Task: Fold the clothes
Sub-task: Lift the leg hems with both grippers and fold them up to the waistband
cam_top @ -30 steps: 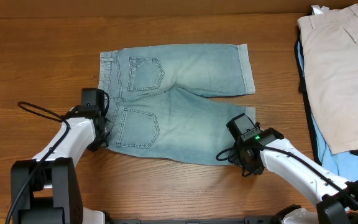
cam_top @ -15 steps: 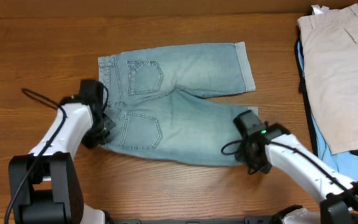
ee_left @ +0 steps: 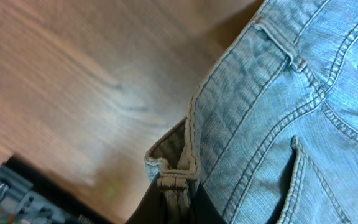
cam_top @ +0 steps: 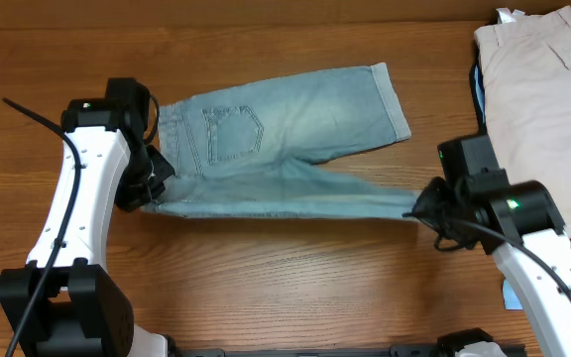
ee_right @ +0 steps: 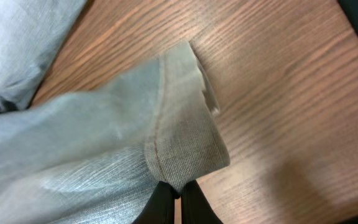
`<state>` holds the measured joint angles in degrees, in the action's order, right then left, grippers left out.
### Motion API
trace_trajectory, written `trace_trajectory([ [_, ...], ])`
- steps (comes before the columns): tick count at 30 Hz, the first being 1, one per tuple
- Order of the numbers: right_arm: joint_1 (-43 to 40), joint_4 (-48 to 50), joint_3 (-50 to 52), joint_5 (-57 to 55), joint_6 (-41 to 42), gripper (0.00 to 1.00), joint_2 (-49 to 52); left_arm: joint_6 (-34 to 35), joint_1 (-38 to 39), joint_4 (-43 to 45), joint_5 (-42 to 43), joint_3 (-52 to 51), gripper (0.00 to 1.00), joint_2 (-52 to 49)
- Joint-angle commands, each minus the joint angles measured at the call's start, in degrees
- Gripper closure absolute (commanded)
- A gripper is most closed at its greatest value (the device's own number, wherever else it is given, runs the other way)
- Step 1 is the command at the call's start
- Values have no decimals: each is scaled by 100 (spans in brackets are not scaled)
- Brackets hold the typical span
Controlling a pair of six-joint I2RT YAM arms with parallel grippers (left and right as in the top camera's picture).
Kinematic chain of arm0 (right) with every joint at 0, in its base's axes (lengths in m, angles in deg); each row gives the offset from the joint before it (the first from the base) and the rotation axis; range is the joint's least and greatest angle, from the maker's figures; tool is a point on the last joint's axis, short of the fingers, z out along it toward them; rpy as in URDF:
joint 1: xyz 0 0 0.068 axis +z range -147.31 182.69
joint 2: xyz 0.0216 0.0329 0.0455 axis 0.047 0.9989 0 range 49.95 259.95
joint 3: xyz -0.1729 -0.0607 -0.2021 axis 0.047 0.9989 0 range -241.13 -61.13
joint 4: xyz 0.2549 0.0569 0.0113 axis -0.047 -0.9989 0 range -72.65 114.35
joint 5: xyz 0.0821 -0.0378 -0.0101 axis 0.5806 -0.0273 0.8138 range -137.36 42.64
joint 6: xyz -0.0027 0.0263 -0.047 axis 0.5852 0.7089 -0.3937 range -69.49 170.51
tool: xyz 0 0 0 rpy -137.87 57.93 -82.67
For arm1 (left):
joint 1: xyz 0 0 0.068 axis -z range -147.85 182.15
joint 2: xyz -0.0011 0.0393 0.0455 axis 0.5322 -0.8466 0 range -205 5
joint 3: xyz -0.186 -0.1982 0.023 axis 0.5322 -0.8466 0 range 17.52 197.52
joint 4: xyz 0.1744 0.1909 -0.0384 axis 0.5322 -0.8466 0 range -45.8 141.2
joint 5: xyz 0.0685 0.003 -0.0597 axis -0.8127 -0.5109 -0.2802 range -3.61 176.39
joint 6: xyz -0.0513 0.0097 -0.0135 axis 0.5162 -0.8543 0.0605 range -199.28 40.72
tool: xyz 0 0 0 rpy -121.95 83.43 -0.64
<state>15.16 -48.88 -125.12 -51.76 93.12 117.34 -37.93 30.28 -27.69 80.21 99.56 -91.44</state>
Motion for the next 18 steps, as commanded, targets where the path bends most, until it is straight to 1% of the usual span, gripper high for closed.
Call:
trace_trajectory([
  [1,-70,-208,-114,72,-109,96,-448,-157,-9,-339,-127,136,96,197],
  [6,-70,-448,-168,238,-120,96,-828,-166,2,-761,-170,131,96,527],
  [9,-70,-352,-227,254,-413,96,-813,-166,2,-802,-179,103,96,710],
  [14,-70,525,-234,260,-765,96,-332,-149,0,-509,-317,-85,96,769],
  [15,-70,994,-243,262,-940,96,48,-98,2,-299,-321,-247,96,769],
  [18,-70,1762,-243,258,-1163,96,678,-13,-4,144,-358,-595,96,769],
])
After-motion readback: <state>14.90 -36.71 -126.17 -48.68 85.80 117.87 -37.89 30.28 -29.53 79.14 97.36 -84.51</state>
